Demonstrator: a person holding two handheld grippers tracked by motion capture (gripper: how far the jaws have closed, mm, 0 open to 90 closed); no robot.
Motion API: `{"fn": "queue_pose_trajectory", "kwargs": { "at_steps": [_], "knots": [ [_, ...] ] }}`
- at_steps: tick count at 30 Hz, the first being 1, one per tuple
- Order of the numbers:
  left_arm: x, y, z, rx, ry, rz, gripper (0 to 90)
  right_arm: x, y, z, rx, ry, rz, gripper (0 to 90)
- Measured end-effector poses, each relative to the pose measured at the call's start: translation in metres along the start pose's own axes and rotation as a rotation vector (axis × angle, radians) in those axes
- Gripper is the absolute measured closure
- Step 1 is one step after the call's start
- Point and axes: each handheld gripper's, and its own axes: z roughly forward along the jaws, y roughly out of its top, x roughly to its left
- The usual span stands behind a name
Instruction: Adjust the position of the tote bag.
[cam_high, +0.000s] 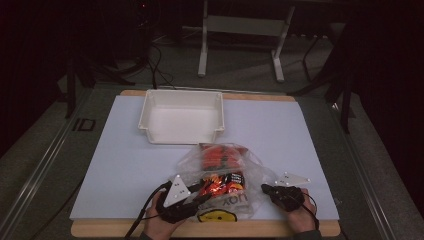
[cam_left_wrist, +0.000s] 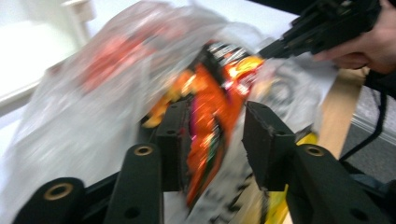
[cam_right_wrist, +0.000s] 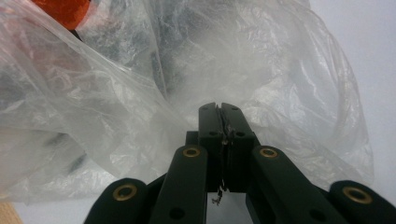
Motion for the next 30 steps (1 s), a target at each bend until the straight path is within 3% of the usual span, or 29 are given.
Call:
{"fn": "queue_pose_trajectory", "kwargs": {
  "at_steps": [5,7,11,12,21,25,30],
  "knots": [
    [-0.009,0.014,0.018,0.019,-0.015,0.047,72.0,0.000,-0.001,0.000,-0.005,0.002,0.002,87.5],
    [-0.013,0.022,0.034,0.039,-0.031,0.080,79.7,0.000,-0.001,0.000,-0.007,0.002,0.001,87.5],
    [-0.018,0.029,0.048,0.075,-0.043,0.124,89.5,-0.001,-0.001,0.000,-0.011,0.005,0.008,87.5],
    [-0.021,0.033,0.056,0.100,-0.040,0.152,89.7,-0.001,-0.002,0.000,-0.011,0.005,0.008,87.5],
    [-0.025,0.042,0.085,0.197,0.013,0.170,84.7,0.000,-0.002,0.000,-0.016,0.002,0.013,87.5],
    [-0.029,0.041,0.092,0.231,0.002,0.190,80.9,0.000,-0.002,0.000,-0.016,0.002,0.014,87.5],
    [-0.033,0.040,0.090,0.229,-0.035,0.207,72.9,0.000,-0.003,0.000,-0.016,0.008,0.019,87.5]
  ]
}}
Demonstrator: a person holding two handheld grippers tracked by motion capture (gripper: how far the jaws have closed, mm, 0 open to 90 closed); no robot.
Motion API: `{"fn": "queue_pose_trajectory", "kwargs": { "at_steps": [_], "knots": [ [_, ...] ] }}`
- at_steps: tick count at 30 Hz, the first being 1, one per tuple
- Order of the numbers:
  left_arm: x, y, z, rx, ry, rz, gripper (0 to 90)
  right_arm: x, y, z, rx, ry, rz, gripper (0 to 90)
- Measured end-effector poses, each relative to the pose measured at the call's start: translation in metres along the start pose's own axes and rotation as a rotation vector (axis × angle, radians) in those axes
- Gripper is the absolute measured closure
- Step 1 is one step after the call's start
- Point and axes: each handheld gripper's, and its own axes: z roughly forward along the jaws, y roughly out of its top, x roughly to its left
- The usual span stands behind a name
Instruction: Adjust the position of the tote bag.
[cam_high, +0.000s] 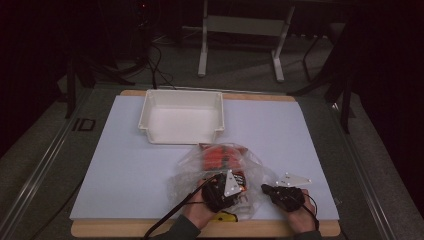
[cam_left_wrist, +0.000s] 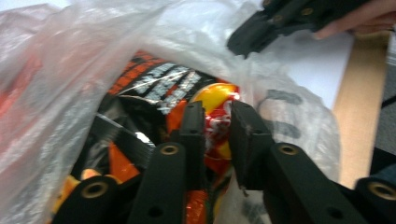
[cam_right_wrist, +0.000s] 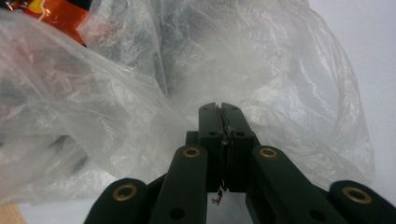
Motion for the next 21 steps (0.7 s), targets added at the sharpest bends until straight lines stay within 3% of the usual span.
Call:
{"fn": "queue_pose_trajectory", "kwargs": {
  "at_steps": [6,9,13,15,18,21],
  "knots": [
    [-0.019,-0.001,0.004,-0.005,-0.028,0.080,64.3,0.000,0.000,-0.001,0.002,0.006,0.000,87.5],
    [-0.027,-0.002,0.005,-0.017,-0.023,0.094,63.1,0.000,-0.001,-0.001,0.003,0.008,-0.004,87.5],
    [-0.034,-0.003,0.002,-0.041,-0.032,0.105,63.2,0.000,-0.001,-0.002,0.004,0.007,-0.005,87.5],
    [-0.040,-0.006,0.002,-0.046,-0.061,0.112,63.8,0.001,-0.002,-0.003,0.006,0.006,-0.008,87.5],
    [-0.044,-0.010,0.005,-0.028,-0.071,0.117,64.2,0.001,-0.002,-0.003,0.008,0.006,-0.008,87.4],
    [-0.045,-0.019,0.013,-0.012,-0.089,0.091,65.1,0.001,-0.002,-0.004,0.010,0.002,-0.006,87.4]
  ]
}}
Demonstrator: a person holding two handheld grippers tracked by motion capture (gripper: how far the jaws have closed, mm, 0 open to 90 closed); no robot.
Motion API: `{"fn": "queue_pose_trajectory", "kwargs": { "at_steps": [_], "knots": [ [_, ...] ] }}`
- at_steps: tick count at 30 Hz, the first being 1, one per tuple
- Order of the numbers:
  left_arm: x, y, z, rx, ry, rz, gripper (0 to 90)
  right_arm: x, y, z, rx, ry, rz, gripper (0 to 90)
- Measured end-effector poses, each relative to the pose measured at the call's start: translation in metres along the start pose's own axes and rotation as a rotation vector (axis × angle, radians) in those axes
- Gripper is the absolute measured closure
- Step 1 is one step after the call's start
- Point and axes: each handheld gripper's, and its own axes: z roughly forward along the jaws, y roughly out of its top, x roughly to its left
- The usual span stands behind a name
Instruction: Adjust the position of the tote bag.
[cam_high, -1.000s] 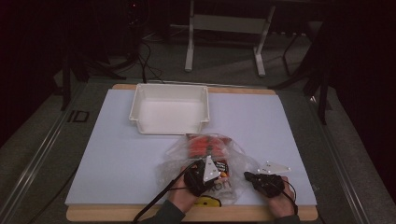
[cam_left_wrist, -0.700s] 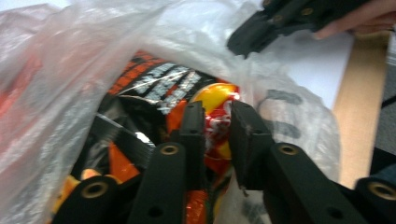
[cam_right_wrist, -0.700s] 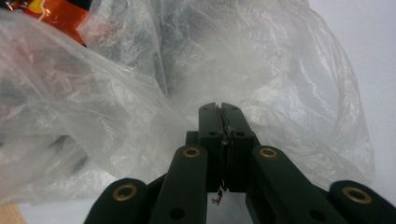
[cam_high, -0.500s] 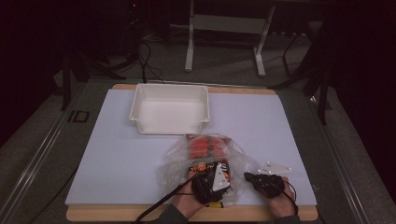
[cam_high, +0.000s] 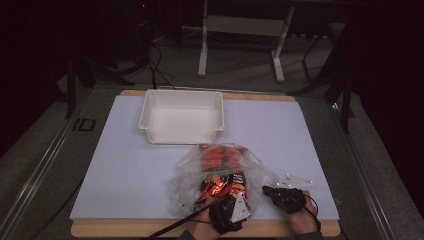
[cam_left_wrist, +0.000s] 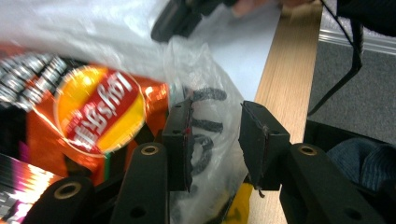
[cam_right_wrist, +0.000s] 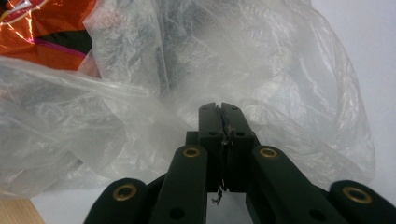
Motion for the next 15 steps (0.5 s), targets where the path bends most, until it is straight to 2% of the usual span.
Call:
{"fn": "queue_pose_trajectory", "kwargs": {
  "at_steps": [7,11,15],
  "knots": [
    [-0.001,-0.007,0.009,0.022,-0.016,-0.008,67.2,-0.001,-0.001,-0.001,-0.002,0.003,0.001,87.4],
    [-0.004,-0.008,0.016,0.037,-0.047,-0.011,67.1,-0.001,-0.001,-0.001,0.000,0.004,0.003,87.4],
    [-0.006,-0.009,0.017,0.034,-0.060,-0.006,65.8,-0.001,-0.002,-0.002,0.004,0.006,0.005,87.4]
  ]
}}
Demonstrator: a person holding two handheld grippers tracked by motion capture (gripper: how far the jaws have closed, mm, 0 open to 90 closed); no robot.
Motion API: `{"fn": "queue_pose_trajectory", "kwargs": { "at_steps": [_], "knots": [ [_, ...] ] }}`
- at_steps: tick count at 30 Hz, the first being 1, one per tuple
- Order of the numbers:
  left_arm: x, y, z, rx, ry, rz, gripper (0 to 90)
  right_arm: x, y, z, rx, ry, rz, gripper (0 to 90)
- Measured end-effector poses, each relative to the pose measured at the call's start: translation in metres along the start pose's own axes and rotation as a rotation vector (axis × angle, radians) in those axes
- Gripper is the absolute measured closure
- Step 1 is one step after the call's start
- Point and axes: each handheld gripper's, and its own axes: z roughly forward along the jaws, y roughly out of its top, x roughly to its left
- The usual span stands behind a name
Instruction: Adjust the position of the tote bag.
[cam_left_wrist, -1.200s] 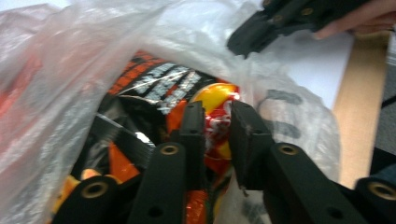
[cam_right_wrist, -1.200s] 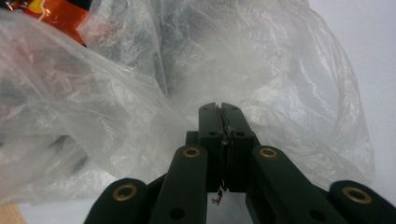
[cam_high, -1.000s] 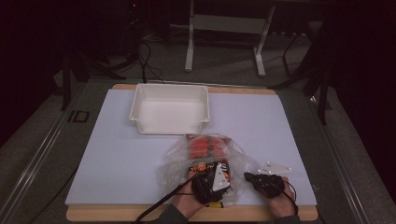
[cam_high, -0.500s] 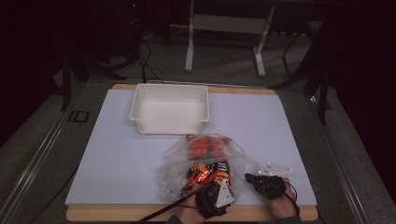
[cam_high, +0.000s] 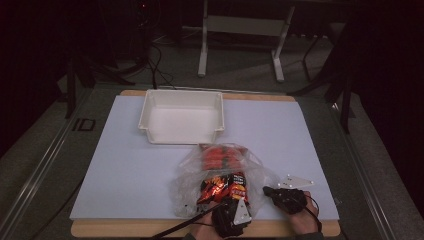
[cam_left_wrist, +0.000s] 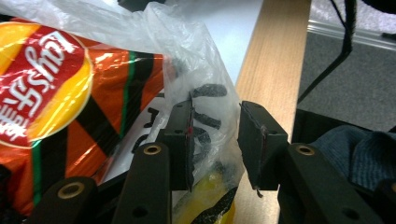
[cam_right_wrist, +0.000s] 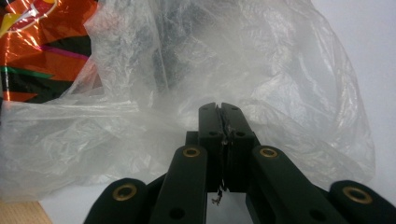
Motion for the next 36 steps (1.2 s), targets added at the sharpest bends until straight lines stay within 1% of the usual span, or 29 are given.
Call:
{"fn": "queue_pose_trajectory", "kwargs": {
  "at_steps": [2,4,5,7,9,10,11,12,13,15,17,20,21,23,26,30,32,34,35,36],
  "knots": [
    [0.001,0.000,0.000,-0.007,-0.023,-0.025,65.4,0.000,0.000,0.000,0.001,0.001,0.001,87.4],
    [0.002,0.000,0.000,-0.008,-0.029,-0.027,65.4,0.000,-0.001,-0.001,0.001,0.002,0.001,87.4],
    [0.001,0.000,-0.002,-0.017,-0.027,-0.022,65.2,0.000,-0.001,-0.001,-0.002,0.002,0.002,87.4],
    [0.002,0.000,-0.007,-0.042,-0.027,-0.031,64.7,0.000,-0.001,-0.001,-0.001,0.003,0.005,87.4],
    [0.003,0.001,-0.014,-0.081,-0.023,-0.043,63.9,-0.001,-0.001,-0.001,-0.002,0.005,0.005,87.5],
    [0.003,0.001,-0.014,-0.081,-0.023,-0.043,63.6,-0.001,-0.001,-0.001,-0.002,0.005,0.005,87.4],
    [0.004,0.002,-0.021,-0.116,-0.023,-0.051,63.6,-0.001,-0.001,-0.001,-0.003,0.005,0.005,87.4],
    [0.004,0.002,-0.021,-0.116,-0.023,-0.051,63.6,-0.001,-0.001,-0.001,-0.003,0.005,0.005,87.5],
    [0.006,0.002,-0.027,-0.145,-0.003,-0.057,63.9,-0.001,-0.001,-0.001,-0.004,0.005,0.005,87.4],
    [0.010,0.003,-0.032,-0.167,0.016,-0.066,65.3,-0.001,-0.001,-0.001,-0.003,0.004,0.005,87.5],
    [0.013,0.004,-0.035,-0.179,0.047,-0.076,69.3,-0.001,-0.001,-0.001,-0.004,0.004,0.006,87.4],
    [0.017,0.005,-0.034,-0.173,0.056,-0.085,78.2,-0.001,-0.002,-0.001,-0.005,0.005,0.008,87.4],
    [0.019,0.007,-0.030,-0.156,0.059,-0.089,78.8,-0.001,-0.002,-0.001,-0.005,0.005,0.008,87.5],
    [0.019,0.008,-0.024,-0.130,0.048,-0.098,78.8,-0.001,-0.002,-0.001,-0.005,0.005,0.009,87.4],
    [0.013,0.009,-0.016,-0.111,0.026,-0.082,78.6,-0.001,-0.002,-0.001,-0.007,0.006,0.010,87.5],
    [0.007,0.013,-0.009,-0.090,0.011,-0.054,79.7,-0.001,-0.002,-0.001,-0.008,0.006,0.012,87.4],
    [0.005,0.013,-0.006,-0.070,0.010,-0.044,80.5,-0.001,-0.002,-0.001,-0.008,0.005,0.013,87.5],
    [0.005,0.013,-0.005,-0.065,0.010,-0.045,80.7,-0.001,-0.002,-0.001,-0.008,0.006,0.014,87.5],
    [0.005,0.011,-0.002,-0.040,0.017,-0.039,81.2,-0.001,-0.002,-0.001,-0.008,0.005,0.013,87.5],
    [0.005,0.010,-0.001,-0.033,0.018,-0.040,81.3,-0.001,-0.002,-0.001,-0.008,0.005,0.013,87.5]
  ]
}}
